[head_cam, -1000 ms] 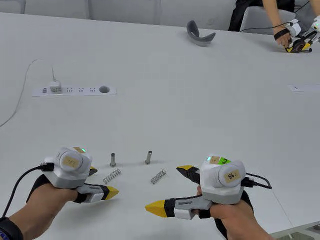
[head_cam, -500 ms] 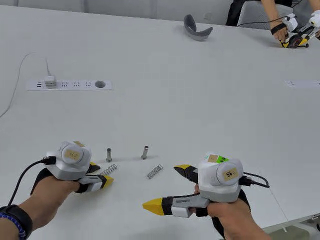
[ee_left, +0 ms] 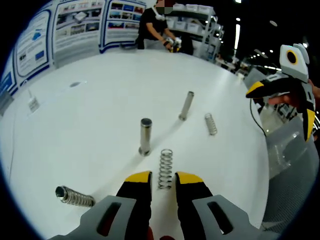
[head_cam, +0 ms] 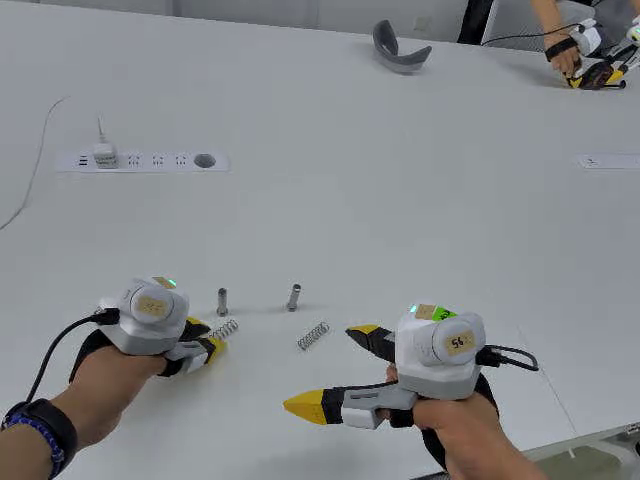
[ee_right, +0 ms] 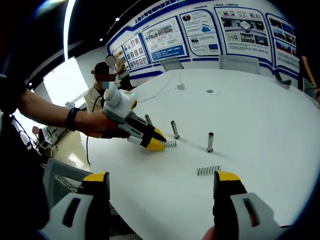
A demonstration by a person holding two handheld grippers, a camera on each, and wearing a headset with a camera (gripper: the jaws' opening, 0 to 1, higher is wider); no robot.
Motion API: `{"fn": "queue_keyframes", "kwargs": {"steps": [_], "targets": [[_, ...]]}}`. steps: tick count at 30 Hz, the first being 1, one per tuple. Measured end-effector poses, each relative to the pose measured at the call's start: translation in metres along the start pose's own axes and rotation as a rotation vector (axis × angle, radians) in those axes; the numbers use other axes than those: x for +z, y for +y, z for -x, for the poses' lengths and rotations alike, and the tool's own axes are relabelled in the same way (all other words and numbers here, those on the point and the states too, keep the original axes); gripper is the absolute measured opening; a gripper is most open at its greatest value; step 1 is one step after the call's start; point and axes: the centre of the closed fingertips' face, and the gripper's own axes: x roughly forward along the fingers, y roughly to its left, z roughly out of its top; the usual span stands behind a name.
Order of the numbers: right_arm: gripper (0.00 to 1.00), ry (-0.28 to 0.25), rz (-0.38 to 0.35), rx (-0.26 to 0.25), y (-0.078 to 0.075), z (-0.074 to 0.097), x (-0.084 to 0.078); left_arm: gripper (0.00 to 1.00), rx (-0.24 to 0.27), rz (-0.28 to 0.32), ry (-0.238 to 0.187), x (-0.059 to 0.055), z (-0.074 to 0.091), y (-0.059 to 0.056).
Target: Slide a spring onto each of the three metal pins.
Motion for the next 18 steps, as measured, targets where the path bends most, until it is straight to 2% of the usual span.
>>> {"fn": "queue_keyframes", "kwargs": {"steps": [2,5,6,9,18], "targets": [[0.87,0.001,0.0,0.003,0.001,-0.001,-0.001,0.13,0.016,-0.009,-0.001,0.0,0.001,0.002],[0.87,0.0,-0.001,0.005,0.003,-0.002,-0.001,0.12,0.026,-0.015,-0.001,-0.001,0.001,0.002],[0.87,-0.001,-0.002,0.007,0.003,-0.003,-0.001,0.12,0.037,-0.004,0.006,-0.001,0.0,0.002],[0.86,0.001,-0.004,0.01,0.005,-0.005,-0.002,0.11,0.038,-0.027,0.025,-0.002,-0.001,-0.002],[0.85,0.011,-0.001,0.022,0.011,-0.007,-0.005,0.11,0.033,0.021,0.034,-0.013,0.009,-0.01]]}}
